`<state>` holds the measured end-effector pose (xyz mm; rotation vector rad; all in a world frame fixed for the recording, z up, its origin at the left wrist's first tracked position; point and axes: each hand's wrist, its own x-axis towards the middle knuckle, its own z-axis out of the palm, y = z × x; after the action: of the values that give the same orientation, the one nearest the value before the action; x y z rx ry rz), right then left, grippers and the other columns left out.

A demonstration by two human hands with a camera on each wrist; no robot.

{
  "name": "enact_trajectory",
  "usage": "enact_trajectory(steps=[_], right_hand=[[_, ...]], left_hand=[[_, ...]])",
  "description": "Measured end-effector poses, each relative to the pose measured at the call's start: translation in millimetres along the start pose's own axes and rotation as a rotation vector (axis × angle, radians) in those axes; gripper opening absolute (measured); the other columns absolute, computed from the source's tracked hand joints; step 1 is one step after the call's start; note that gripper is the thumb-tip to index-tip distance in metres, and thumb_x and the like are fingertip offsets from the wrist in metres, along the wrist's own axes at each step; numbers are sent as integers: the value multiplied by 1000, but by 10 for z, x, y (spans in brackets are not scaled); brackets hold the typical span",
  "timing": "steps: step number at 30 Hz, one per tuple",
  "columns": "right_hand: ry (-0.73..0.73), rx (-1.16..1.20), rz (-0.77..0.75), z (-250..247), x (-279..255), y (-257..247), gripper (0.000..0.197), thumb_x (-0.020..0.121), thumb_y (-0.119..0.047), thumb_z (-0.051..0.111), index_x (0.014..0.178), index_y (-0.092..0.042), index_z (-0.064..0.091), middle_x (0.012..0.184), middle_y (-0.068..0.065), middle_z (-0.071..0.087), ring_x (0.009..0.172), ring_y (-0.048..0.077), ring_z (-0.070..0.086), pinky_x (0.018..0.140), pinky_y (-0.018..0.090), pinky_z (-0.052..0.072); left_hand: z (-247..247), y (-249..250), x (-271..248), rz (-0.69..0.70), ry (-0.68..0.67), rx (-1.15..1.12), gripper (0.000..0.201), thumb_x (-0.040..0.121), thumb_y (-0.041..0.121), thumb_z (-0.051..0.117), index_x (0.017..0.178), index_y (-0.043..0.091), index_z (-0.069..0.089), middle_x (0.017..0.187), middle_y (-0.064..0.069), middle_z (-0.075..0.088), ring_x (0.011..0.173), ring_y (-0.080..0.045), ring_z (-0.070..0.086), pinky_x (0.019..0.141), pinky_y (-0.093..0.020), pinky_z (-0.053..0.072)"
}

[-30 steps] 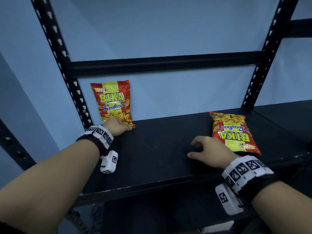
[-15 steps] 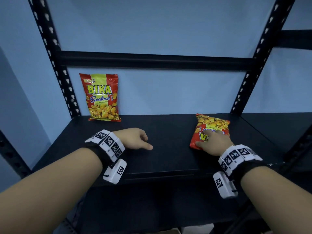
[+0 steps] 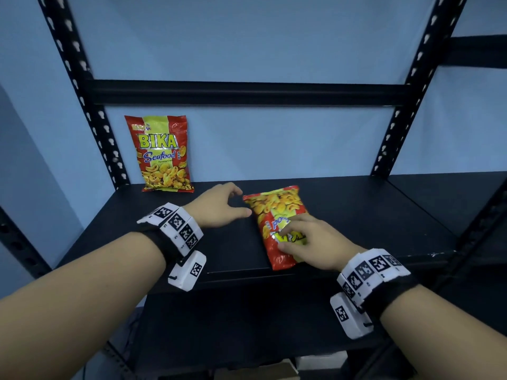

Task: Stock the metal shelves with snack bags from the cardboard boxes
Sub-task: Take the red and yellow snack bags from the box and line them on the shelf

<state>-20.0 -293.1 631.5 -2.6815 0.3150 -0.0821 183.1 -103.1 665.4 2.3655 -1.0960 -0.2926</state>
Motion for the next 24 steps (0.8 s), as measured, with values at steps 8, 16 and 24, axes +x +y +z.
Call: enact_trajectory(steps=[8,16,24], right_hand=[[-149,22,-156,60,-122,-383,44,78,-66,77,114,-42,73,151,-16,45,140,9,40,116,37,37],[-153,-103,-138,21,-56,-379,52,65,-59,89,106,-37,65,128,-17,53,124,11,44,110,40,38],[-170,-197,-72,-141,82,-291,48,75,-45,86,115,-39,60,123,-11,50,120,14,44,97,32,42]], left_hand=[[-36,-169,-44,-80,-70,28,49,103,41,55,145,16,52,145,-5,57,132,-21,54,113,-38,42],[-47,-439,-289,-175,-58,-160,23,93,35,74,99,13,77,84,-6,74,70,-13,65,63,-26,53],[36,-504,-735,-352,-117,-574,25,96,26,72,92,1,68,77,-8,77,71,-16,76,64,-24,61]])
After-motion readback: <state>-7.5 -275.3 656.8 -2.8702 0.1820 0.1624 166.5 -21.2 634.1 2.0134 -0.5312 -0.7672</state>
